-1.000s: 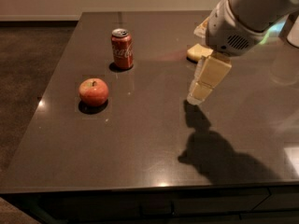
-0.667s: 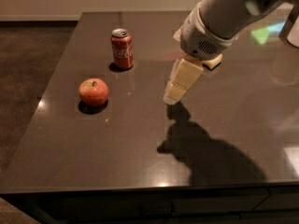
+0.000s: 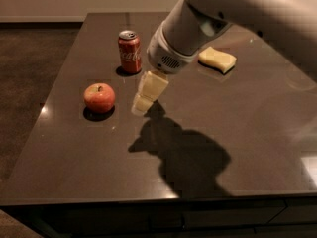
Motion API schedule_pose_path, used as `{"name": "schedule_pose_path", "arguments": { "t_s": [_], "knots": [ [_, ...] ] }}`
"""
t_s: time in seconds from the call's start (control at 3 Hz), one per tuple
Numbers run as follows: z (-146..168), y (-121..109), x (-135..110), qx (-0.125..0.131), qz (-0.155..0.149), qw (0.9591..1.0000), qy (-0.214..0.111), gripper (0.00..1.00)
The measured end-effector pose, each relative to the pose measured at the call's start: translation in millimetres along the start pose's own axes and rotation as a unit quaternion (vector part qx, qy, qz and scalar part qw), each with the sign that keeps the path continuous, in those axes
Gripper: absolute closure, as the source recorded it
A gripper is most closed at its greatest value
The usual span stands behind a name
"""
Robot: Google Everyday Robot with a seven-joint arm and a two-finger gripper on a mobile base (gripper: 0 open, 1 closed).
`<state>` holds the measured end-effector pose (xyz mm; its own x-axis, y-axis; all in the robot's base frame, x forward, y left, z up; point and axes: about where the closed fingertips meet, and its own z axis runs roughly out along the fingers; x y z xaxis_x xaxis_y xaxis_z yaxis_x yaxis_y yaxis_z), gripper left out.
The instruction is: Pick apple
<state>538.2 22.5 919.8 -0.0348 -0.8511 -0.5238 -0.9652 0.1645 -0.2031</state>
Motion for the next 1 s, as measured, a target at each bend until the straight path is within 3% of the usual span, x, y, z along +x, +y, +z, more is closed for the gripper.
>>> {"name": "schedule_pose_path", "arguments": {
  "t_s": [1.0],
  "knots": [
    [89,18,-59,-0.034,-0.023,0.9990,-0.018,0.00]
  ]
}}
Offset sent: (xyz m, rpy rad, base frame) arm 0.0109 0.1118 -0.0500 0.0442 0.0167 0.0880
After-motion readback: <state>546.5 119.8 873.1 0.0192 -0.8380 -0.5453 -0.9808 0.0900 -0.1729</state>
